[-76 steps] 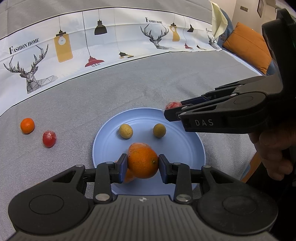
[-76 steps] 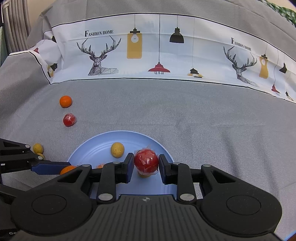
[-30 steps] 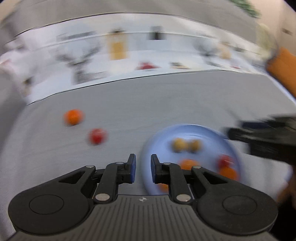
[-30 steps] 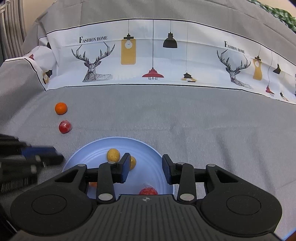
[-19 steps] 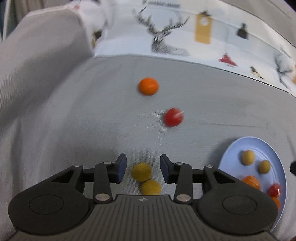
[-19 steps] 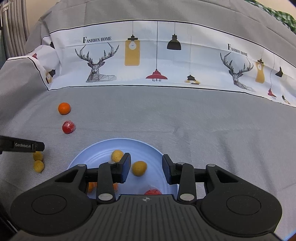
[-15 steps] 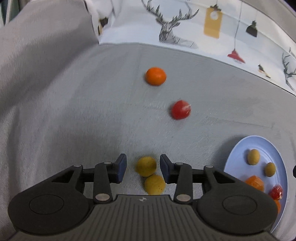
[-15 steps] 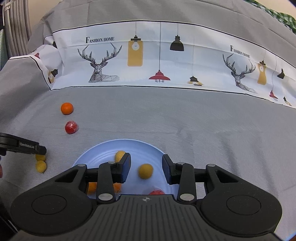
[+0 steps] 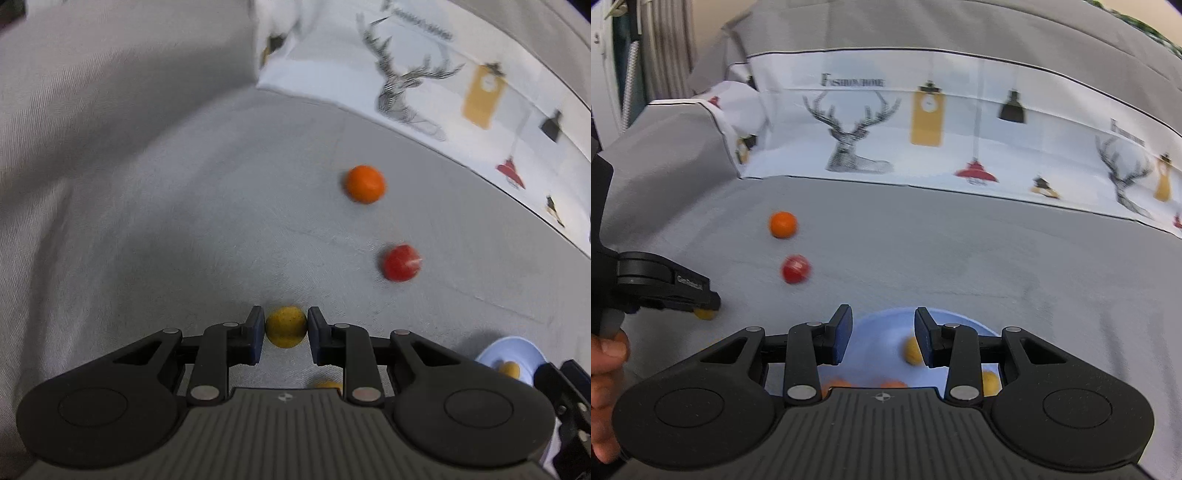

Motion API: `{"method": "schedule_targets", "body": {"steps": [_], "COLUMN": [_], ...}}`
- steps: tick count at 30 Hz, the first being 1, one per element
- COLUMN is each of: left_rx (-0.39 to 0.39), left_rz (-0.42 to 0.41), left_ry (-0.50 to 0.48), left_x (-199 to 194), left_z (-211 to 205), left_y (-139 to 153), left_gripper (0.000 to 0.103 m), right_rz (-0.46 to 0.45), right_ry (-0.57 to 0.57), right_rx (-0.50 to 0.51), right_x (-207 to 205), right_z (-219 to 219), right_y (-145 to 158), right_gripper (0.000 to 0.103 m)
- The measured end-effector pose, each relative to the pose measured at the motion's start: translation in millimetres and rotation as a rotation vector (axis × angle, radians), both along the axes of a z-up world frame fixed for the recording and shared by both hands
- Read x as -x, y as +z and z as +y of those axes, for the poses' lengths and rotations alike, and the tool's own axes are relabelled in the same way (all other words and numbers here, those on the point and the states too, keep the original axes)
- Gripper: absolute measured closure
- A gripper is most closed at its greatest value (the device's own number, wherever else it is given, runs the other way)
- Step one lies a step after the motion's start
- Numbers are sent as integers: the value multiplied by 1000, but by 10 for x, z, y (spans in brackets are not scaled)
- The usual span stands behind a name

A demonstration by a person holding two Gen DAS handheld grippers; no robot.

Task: Organize fruits
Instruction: 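Move left gripper to a yellow fruit while right gripper reaches another red wrapped fruit, then close left gripper on the yellow fruit while right gripper grasps the red wrapped fruit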

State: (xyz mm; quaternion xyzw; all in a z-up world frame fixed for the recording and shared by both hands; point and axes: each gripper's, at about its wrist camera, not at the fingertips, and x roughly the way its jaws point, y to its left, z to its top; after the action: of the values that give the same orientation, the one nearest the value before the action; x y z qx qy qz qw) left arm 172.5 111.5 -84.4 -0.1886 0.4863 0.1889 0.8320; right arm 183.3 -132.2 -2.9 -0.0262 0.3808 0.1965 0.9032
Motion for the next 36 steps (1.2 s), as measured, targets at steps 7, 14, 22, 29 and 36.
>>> {"method": "schedule_targets", "body": {"steps": [7,14,22,29,36], "left_rx": [84,79,70,66,71], "left_rz": [18,5,5,-1,-28], "left_ry": [34,67,74,70,43], "left_x": [52,28,32,14,46], "left_z": [130,202,208,200,201], "left_y": [-44,-41,-40,-37,-3], "left_gripper": [75,76,75,75,76], "right_rz": [-23,0,37,37,6], "right_ry": [85,119,176,178,160], "right_rx": [-18,0,77,102,57], "right_x": [-244,-589,-778,-793,-695], "right_z": [506,908,1257,1265,955], "right_y": [-56,-295,-621,-673,-362], "right_gripper": [64,64,62,70,70]}}
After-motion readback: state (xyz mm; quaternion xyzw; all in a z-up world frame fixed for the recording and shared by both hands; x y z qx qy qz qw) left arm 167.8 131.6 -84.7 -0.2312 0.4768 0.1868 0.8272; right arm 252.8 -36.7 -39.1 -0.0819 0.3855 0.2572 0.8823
